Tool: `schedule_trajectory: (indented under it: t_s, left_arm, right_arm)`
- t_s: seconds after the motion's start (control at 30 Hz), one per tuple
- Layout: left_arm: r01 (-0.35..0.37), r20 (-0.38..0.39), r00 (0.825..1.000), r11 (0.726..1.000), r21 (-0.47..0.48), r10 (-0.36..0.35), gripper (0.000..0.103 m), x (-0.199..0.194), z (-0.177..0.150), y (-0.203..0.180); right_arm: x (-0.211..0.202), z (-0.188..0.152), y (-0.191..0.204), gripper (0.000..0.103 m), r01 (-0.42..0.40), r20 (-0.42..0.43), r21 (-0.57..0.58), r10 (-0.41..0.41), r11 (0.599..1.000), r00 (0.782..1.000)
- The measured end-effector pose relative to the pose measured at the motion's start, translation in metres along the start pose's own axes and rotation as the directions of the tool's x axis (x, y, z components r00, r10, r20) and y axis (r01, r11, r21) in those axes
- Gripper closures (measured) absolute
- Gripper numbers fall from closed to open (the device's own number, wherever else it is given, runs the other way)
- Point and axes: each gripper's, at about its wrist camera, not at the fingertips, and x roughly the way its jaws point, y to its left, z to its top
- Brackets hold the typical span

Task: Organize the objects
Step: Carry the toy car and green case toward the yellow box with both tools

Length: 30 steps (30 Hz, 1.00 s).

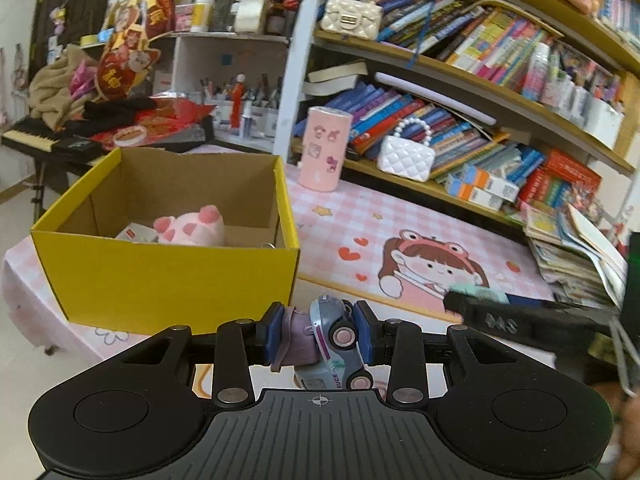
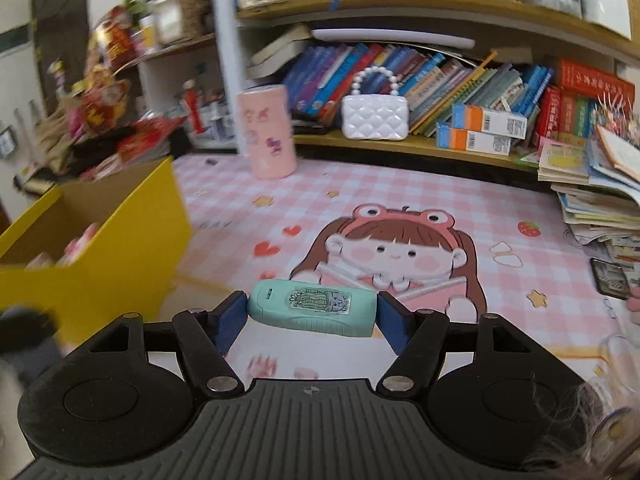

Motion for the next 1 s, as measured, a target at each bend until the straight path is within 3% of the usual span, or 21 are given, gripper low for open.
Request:
schedule_trajectory:
  t_s: [0.2, 0.43, 1.0]
  left_arm:
    - [0.057, -0.011, 0.998, 0.998, 0.019, -0.057, 0.068, -0.011, -0.014, 0.017]
    - [0.082, -0.025, 0.996, 0.996, 0.026, -0.082, 0.068, -0.032, -0.026, 0.049]
    - [0.017, 0.002, 1.000, 1.000, 0.006, -0.017, 0.068, -0.077, -0.038, 0.119]
  right_arm:
    - [-0.035, -0.027, 0.025, 0.036, -0.029, -0.085, -0.039, 0.025, 0.999, 0.996]
    - [-0.056, -0.048, 0.068, 0.036, -0.035, -0.113, -0.066, 0.028, 0.997, 0.993]
    - [-0.071, -0.070, 0.161, 0.036, -0.105, -0.124, -0.159, 0.086, 0.982, 0.989]
